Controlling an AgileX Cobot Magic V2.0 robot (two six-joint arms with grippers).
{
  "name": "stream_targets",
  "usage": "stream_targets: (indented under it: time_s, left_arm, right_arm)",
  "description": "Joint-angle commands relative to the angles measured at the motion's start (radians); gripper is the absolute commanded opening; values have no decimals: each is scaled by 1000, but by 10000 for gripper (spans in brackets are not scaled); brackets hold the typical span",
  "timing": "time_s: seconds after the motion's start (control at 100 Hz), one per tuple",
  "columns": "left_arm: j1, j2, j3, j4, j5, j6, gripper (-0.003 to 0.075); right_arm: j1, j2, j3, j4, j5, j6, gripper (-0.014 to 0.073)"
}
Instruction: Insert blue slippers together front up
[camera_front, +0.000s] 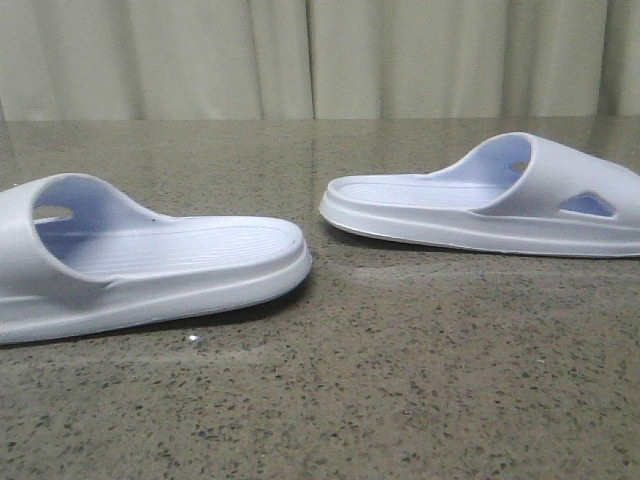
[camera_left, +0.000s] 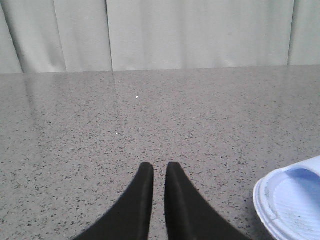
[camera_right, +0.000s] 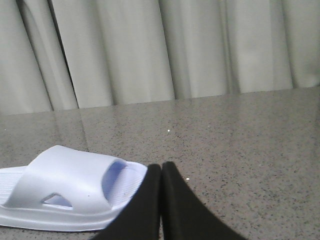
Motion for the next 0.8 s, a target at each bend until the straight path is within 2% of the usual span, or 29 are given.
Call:
stream_targets:
  time_s: [0.0, 0.25, 0.49, 0.57, 0.79]
  left_arm:
    - [-6, -28, 10, -1, -87, -10, 16]
    - [-6, -28, 10, -62, -112, -10, 15]
    - [-6, -28, 10, -358, -121, -10, 15]
    - [-6, -28, -1, -406, -117, -10, 15]
    - [-6, 14, -144, -417, 13, -10, 15]
  right_arm:
    - [0, -20, 19, -11, -83, -6, -107]
    - [0, -20, 19, -11, -50, -6, -107]
    - [0, -20, 8, 126, -18, -6, -106]
    - [0, -20, -20, 151, 10, -6, -106]
    - [0, 16, -180, 201, 159, -6, -106]
